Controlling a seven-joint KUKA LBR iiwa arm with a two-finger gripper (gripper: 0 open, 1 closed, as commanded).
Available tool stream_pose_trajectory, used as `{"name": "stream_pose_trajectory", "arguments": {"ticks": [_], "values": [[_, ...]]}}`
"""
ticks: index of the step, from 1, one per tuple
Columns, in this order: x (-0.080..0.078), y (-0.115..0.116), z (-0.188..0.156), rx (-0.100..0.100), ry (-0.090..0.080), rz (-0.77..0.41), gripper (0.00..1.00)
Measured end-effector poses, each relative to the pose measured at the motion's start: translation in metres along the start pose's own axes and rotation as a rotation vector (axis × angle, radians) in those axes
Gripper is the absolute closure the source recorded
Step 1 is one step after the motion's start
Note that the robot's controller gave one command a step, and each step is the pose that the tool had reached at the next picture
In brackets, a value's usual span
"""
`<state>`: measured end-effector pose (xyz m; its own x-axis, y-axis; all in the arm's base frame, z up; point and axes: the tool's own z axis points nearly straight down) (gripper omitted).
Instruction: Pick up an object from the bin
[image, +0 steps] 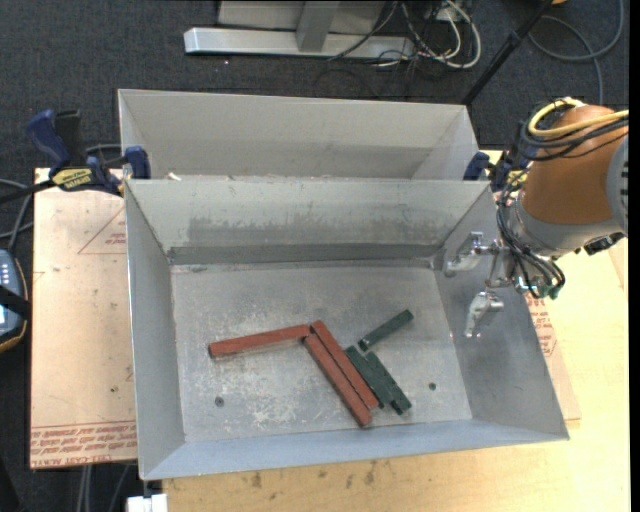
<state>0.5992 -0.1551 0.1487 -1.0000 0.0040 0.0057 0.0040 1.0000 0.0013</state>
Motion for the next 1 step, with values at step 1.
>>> {"name": "stream_pose_trajectory", "arguments": {"ticks": [1], "values": [[-0.0019, 0.0005, -0.0045, 0.001, -0.007, -0.003, 0.0]]}}
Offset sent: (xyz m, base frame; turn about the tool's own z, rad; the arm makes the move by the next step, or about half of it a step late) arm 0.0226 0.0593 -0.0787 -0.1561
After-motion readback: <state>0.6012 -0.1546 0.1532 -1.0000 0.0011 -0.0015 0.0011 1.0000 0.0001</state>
